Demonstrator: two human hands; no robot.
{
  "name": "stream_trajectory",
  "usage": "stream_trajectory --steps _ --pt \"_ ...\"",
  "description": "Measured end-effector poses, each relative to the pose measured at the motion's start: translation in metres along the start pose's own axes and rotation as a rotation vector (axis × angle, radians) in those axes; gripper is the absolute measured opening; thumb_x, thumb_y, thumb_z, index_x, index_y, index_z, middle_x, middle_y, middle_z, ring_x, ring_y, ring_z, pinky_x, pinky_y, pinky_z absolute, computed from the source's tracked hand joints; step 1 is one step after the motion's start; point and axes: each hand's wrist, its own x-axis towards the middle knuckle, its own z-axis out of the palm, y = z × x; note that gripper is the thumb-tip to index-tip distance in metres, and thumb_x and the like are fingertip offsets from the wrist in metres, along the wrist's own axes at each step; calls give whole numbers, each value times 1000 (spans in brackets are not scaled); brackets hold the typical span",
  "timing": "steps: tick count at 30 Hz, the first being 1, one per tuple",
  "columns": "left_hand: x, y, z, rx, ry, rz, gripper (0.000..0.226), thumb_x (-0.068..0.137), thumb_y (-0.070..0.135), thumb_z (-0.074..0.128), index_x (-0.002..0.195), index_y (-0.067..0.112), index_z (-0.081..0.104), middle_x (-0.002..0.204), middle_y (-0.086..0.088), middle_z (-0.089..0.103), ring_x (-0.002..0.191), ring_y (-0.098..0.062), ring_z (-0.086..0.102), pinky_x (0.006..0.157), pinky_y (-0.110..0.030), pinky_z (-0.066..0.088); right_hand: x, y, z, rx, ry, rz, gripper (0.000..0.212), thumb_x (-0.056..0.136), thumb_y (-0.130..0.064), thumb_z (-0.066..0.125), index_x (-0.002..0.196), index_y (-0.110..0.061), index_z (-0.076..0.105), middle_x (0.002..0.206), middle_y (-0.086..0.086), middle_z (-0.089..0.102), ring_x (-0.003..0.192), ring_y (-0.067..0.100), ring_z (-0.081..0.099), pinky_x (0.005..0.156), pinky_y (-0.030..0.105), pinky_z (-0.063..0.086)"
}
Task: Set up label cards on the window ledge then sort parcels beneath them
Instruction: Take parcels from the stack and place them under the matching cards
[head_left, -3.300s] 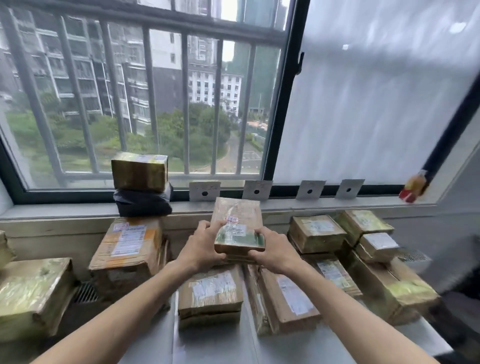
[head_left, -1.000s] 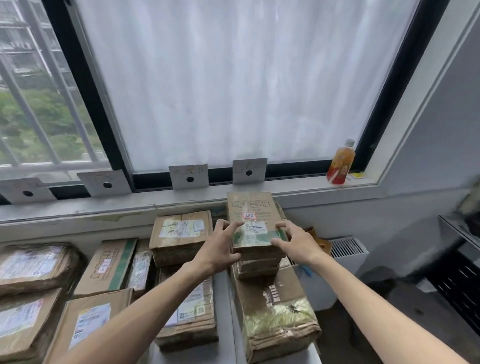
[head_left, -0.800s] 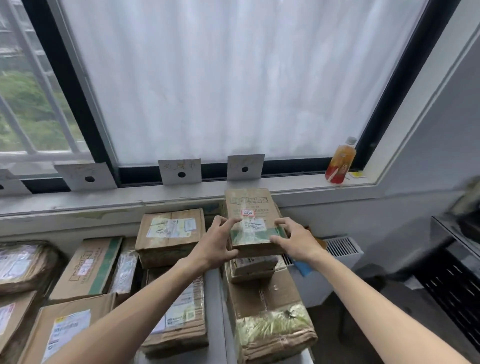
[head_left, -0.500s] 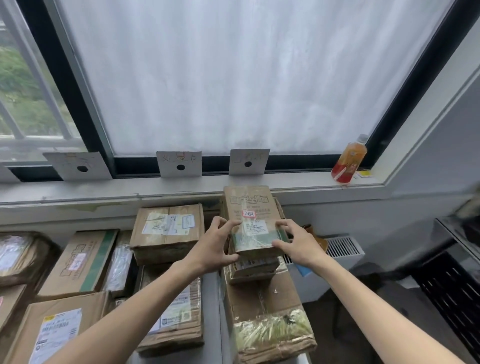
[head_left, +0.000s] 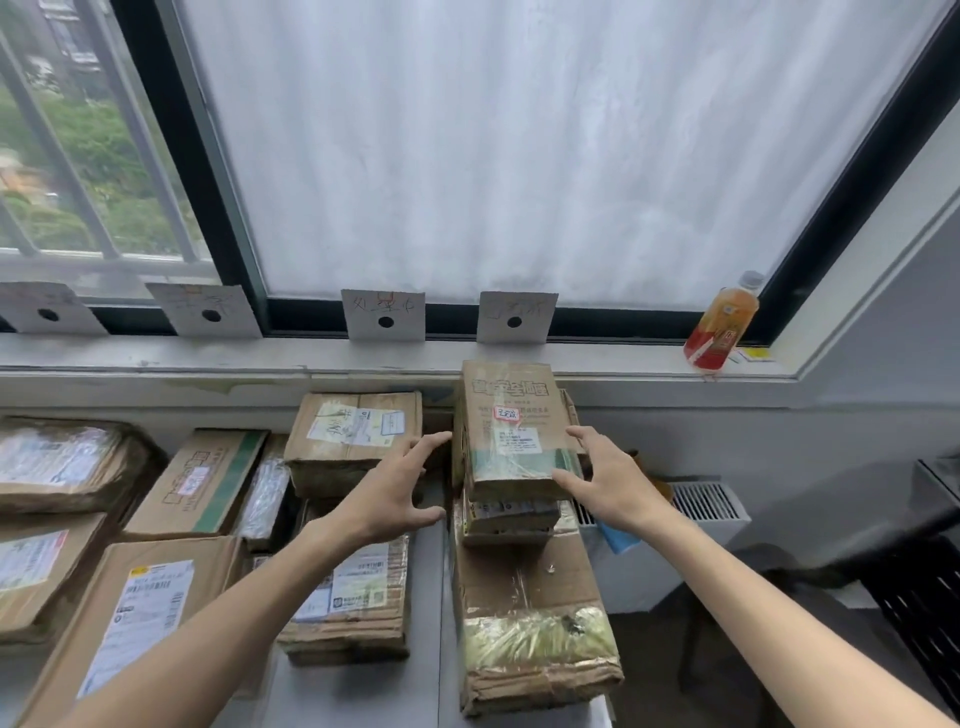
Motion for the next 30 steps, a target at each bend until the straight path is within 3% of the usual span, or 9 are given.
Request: stream_trajectory --steps 3,6,9,12,18,23,30 --pt "-31 4 6 54 4 -69 92 81 29 79 152 40 22 149 4 31 128 -17 49 102 -31 49 -16 4 7 -171 44 -146 68 94 -28 66 152 -19 32 161 6 28 149 22 24 121 38 23" --pt "-69 12 18 144 35 -99 92 80 37 78 153 39 22 152 0 26 135 -21 41 108 -31 41 -38 9 23 -321 73 -347 68 93 -30 65 152 -20 33 163 10 22 152 27 18 123 42 21" --pt "-124 15 38 382 98 -72 95 74 54 75 154 38 26 158 -10 21 145 -32 27 114 -47 34 -63 16 54 -441 8 -518 68 93 -30 63 153 -19 32 164 12 20 153 30 14 124 44 19" --pt "-191 14 63 516 92 -102 94 71 65 64 153 36 29 159 -12 24 149 -34 20 116 -51 26 -82 17 95 -504 -138 -648 69 92 -26 62 154 -17 33 165 15 18 153 34 14 122 48 22" --pt "-330 15 75 513 31 -489 92 78 69 56 155 47 11 165 -3 6 153 -27 0 121 -48 6 -122 -38 173 -635 -420 -943 75 94 -29 59 158 -18 21 166 16 10 154 34 6 123 45 9" --pt "-442 16 61 432 218 -777 94 68 74 38 154 44 18 164 -4 17 153 -26 9 120 -46 6 -174 -110 231 -641 -524 -1127 74 98 -33 57 159 -23 15 168 11 5 155 32 3 124 47 11" --pt "-610 -5 66 356 404 -994 93 67 70 41 154 40 27 159 -9 29 151 -30 18 118 -51 15 -287 -209 342 -558 -627 -1288 74 94 -32 59 157 -22 21 163 9 20 152 30 15 122 43 20"
